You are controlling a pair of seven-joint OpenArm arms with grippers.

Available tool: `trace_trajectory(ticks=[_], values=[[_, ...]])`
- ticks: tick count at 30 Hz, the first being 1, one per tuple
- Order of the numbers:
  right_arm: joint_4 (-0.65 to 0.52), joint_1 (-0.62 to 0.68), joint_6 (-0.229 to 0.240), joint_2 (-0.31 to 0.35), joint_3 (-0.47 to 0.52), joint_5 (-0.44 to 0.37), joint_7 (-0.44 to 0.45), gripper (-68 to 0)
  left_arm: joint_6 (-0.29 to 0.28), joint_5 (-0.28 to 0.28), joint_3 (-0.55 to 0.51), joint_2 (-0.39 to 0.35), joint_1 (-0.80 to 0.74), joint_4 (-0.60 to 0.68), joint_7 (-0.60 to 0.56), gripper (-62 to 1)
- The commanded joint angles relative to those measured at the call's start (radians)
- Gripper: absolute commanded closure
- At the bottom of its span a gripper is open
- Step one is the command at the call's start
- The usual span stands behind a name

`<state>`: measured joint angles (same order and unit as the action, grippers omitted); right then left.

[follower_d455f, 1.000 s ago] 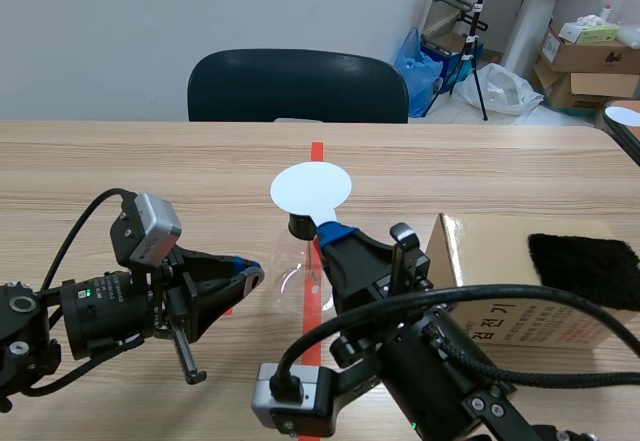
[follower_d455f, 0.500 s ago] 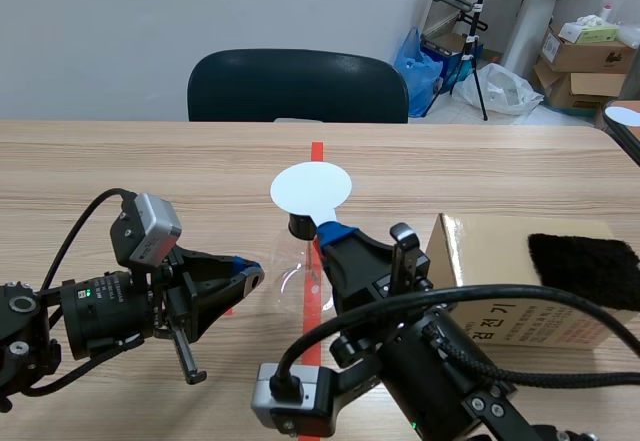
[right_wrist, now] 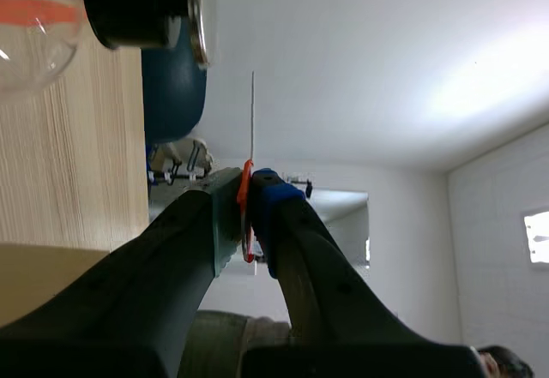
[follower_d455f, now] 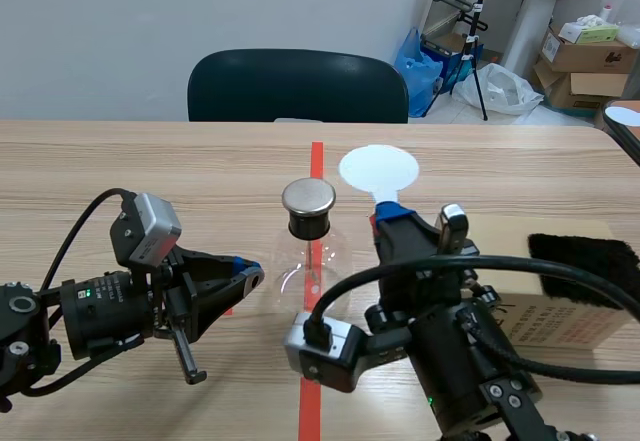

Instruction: Do the electroscope experiment

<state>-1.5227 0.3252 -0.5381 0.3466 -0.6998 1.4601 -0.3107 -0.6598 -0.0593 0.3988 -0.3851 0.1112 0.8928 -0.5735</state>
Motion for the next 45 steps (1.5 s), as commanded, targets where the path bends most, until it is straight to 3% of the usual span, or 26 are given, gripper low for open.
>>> trace_trajectory(ticks=[1,12,25,32,45], values=[[-0.016,-0.010,-0.013,0.011,0.006,0.001,-0.034,-1.0,-0.008,0.014,-0.006,0.005,0.003,0.023,-0.014,-3.0],[-0.016,-0.010,-0.013,0.011,0.006,0.001,-0.286,-1.0,-0.008,0.014,-0.006,0.005,0.002,0.023,-0.014,-3.0],[-0.016,-0.010,-0.013,0.011,0.006,0.001,-0.338,-1.0,-0.008,0.014,-0.006,0.005,0.002,0.023,-0.014,-3.0],[-0.016,-0.010,-0.013,0.011,0.006,0.001,-0.240,-1.0,-0.008,0.014,-0.006,0.005,0.002,0.023,-0.014,-3.0],[-0.016,-0.010,-0.013,0.010,0.006,0.001,0.114,-1.0,-0.008,0.014,-0.006,0.005,0.002,0.023,-0.014,-3.0]])
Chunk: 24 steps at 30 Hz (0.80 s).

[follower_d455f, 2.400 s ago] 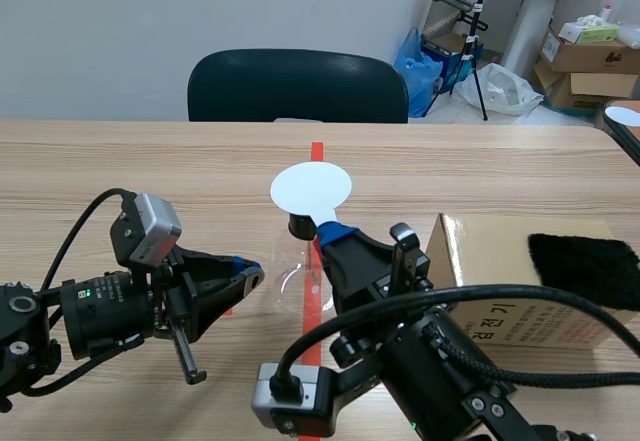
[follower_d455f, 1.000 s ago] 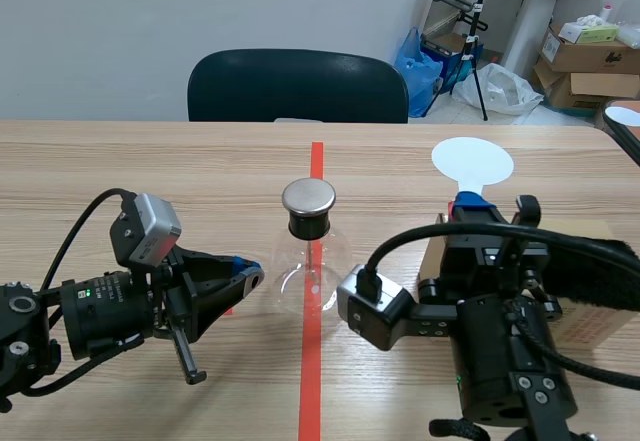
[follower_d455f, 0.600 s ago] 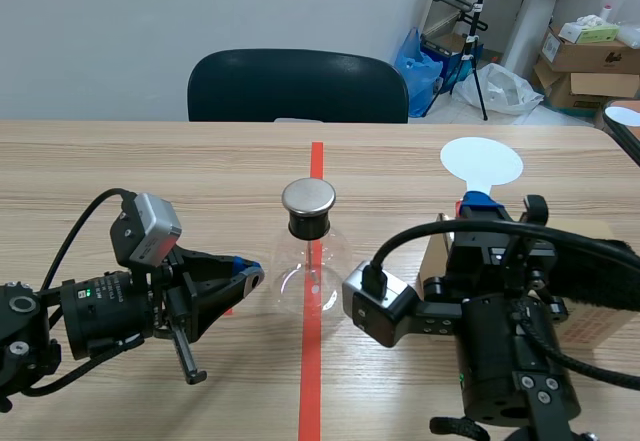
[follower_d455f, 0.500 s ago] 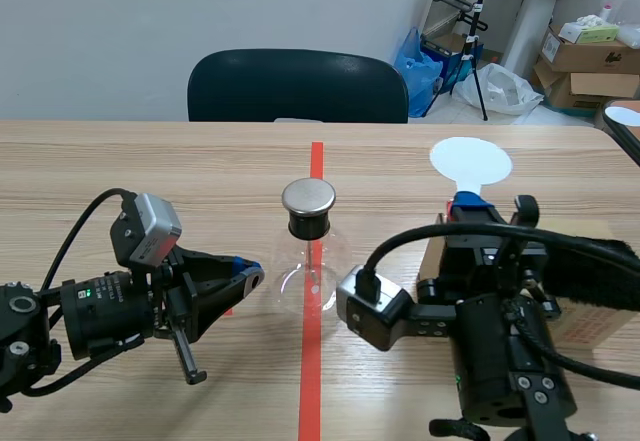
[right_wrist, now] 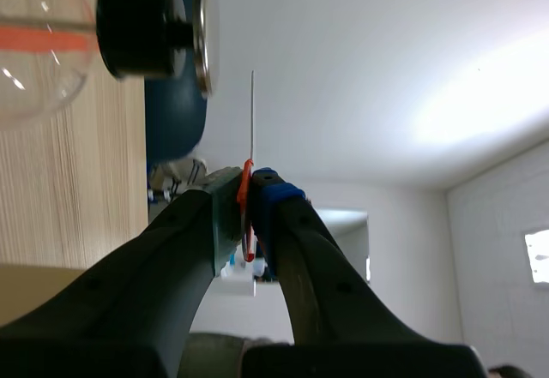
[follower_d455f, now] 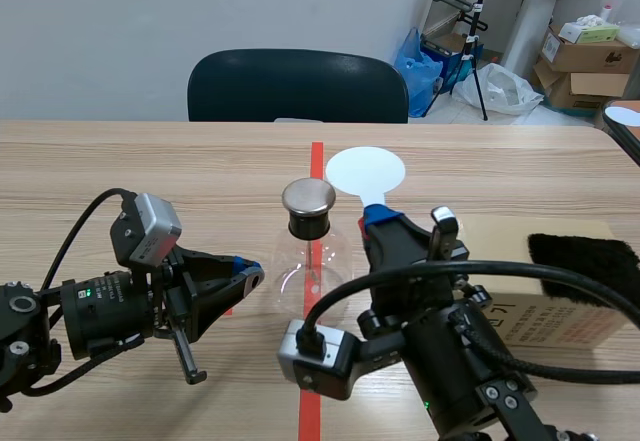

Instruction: Do the electroscope experiment

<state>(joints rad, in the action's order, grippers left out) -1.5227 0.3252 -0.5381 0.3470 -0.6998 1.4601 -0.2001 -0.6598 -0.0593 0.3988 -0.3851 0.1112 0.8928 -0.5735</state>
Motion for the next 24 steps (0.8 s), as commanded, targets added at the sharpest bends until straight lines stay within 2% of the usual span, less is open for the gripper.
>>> trace_trajectory(ticks=[1,5,10,24], values=[[-0.016,-0.010,-0.013,0.010,0.006,0.001,0.027,-1.0,-0.008,0.014,-0.006,0.005,0.002,0.023,-0.014,-3.0],[-0.016,-0.010,-0.013,0.010,0.006,0.001,0.111,-1.0,-0.008,0.014,-0.006,0.005,0.002,0.023,-0.014,-3.0],[-0.016,-0.010,-0.013,0.010,0.006,0.001,0.171,-1.0,-0.008,0.014,-0.006,0.005,0.002,0.023,-0.014,-3.0],[-0.016,-0.010,-0.013,0.010,0.006,0.001,0.192,-1.0,-0.008,0.014,-0.006,0.005,0.002,0.023,-0.014,-3.0]])
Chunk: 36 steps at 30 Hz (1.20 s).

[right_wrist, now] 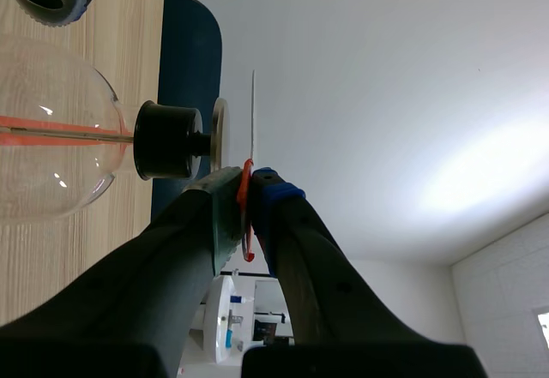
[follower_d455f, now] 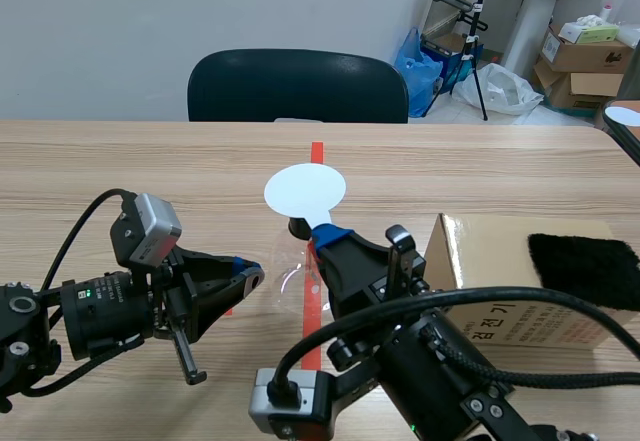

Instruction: Do the electroscope experiment

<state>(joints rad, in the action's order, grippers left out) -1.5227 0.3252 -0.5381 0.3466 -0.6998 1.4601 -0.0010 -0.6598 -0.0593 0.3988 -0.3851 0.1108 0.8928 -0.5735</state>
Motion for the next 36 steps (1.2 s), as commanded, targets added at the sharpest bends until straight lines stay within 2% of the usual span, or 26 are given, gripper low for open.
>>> trace_trajectory(ticks=[1,29,36], values=[[-0.016,-0.010,-0.013,0.010,0.006,0.001,-0.007,-1.0,-0.008,0.014,-0.006,0.005,0.003,0.023,-0.014,-3.0],[-0.016,-0.010,-0.013,0.011,0.006,0.001,-0.008,-1.0,-0.008,0.014,-0.006,0.005,0.003,0.023,-0.014,-3.0],[-0.016,-0.010,-0.013,0.011,0.006,0.001,-0.097,-1.0,-0.008,0.014,-0.006,0.005,0.003,0.023,-0.014,-3.0]])
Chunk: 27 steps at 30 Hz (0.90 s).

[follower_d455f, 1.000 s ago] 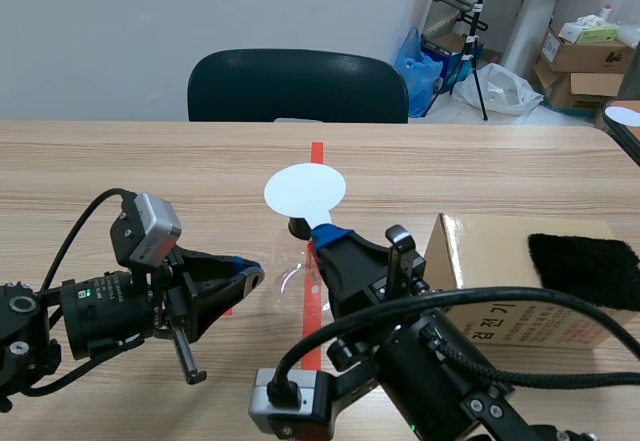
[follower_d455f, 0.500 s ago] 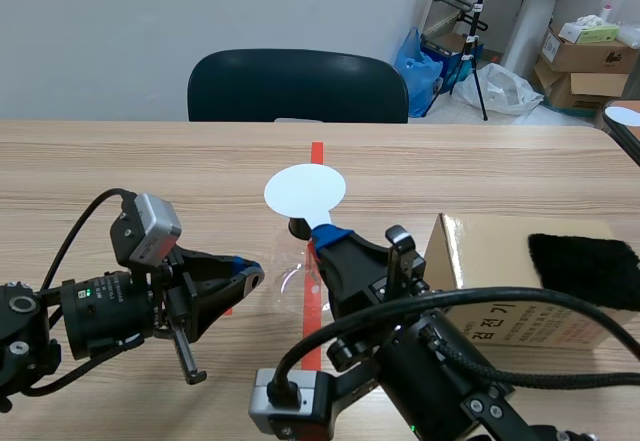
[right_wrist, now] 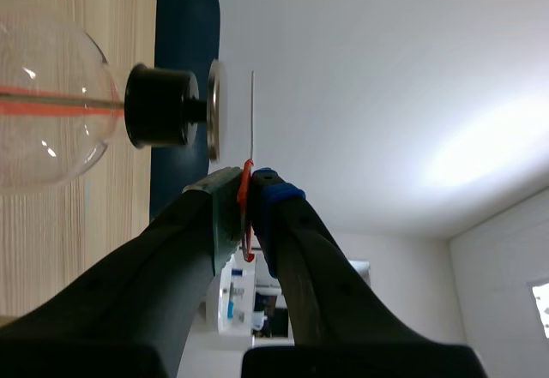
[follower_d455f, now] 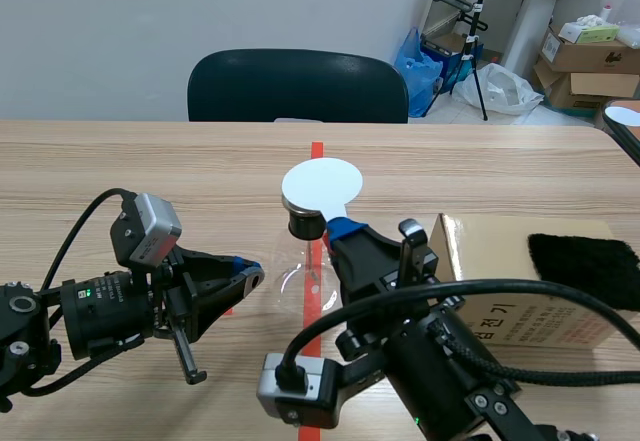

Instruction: Do the electroscope experiment

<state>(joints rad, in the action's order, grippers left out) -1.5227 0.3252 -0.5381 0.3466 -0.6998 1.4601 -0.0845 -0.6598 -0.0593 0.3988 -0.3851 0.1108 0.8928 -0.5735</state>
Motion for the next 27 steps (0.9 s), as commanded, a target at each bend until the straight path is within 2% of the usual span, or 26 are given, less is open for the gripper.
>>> trace_trajectory(ticks=[1,16,21,27], values=[[-0.016,-0.010,-0.013,0.011,0.006,0.001,-0.035,-1.0,-0.008,0.014,-0.006,0.005,0.003,0.023,-0.014,-3.0],[-0.016,-0.010,-0.013,0.011,0.006,0.001,-0.431,-1.0,-0.008,0.014,-0.006,0.005,0.003,0.023,-0.014,-3.0],[-0.016,-0.010,-0.013,0.011,0.006,0.001,-0.515,-1.0,-0.008,0.014,-0.006,0.005,0.003,0.023,-0.014,-3.0],[-0.016,-0.010,-0.013,0.011,0.006,0.001,-0.554,-1.0,-0.008,0.014,-0.006,0.005,0.003,0.023,-0.014,-3.0]])
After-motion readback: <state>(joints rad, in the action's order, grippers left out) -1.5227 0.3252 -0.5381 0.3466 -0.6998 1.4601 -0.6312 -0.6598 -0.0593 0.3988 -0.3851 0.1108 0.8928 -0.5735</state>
